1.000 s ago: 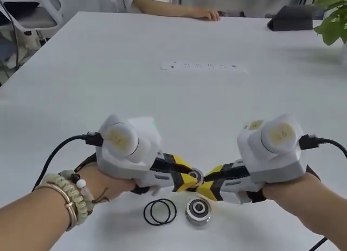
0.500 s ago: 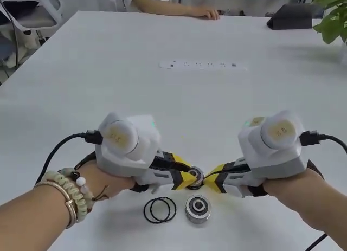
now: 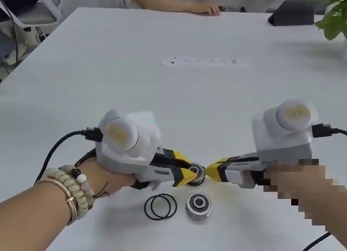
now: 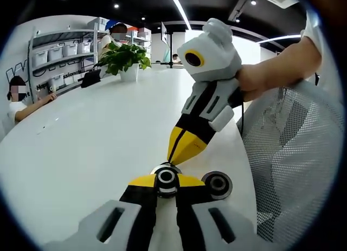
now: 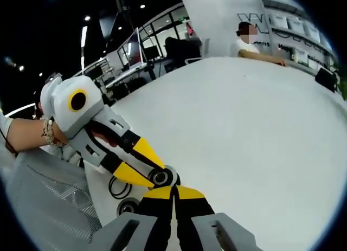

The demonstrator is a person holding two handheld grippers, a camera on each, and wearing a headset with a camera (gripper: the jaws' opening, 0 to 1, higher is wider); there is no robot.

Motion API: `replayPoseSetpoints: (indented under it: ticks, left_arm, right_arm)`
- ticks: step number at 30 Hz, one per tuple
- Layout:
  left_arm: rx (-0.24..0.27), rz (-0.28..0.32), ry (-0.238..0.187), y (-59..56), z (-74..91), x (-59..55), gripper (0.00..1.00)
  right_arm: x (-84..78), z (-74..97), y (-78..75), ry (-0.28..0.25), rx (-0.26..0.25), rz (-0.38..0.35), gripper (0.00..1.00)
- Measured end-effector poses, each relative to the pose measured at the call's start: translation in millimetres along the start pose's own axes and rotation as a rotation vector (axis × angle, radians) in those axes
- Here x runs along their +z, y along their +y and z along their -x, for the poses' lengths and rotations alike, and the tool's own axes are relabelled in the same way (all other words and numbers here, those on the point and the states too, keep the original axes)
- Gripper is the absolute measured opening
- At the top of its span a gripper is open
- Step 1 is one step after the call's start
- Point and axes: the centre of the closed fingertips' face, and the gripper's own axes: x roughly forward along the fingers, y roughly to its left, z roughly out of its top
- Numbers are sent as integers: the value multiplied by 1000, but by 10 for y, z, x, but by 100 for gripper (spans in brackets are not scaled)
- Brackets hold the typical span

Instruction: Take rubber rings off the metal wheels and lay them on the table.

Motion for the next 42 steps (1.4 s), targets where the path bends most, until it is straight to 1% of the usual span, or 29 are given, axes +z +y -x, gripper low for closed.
replayPoseSetpoints:
  ticks: [6,10,13,17,21,27,30,36,39,42]
  left_arm:
    - [0,3,-3,0,0,2,7]
    - [3,-3,-3,6,1,2,7]
    - [3,-7,-3,5,1,3,7]
    - [1,-4,-11,11,5,2,7]
    - [-1,-6,-12,13,4,2,7]
    - [1,-9,-15,15,3,1,7]
    - [-1,-12,-15,14,2,1,7]
    - [-5,-12,-23,11,5,2,7]
    - [-6,-16,-23,9,3,5,7]
    - [-5,-20,-21,7,1,6,7]
  right_arm:
    - [-1,0,0,1,1,-4,0]
    - [7,-6,0,-1,-4,11,0]
    - [13,-7,-7,-10,6,-13,0]
    - [16,-11,-5,-8,5,-9,0]
    - [17,-10,-14,-8,11,-29,0]
    - [26,-10,-13,-8,14,-36,0]
    - [27,-13,-19,-9,21,-51,0]
    - [35,-18,-16,-5,23,-46,0]
    - [38,-15,-18,-4,26,-56,0]
    - [40,-13,-10,1,26,-49,0]
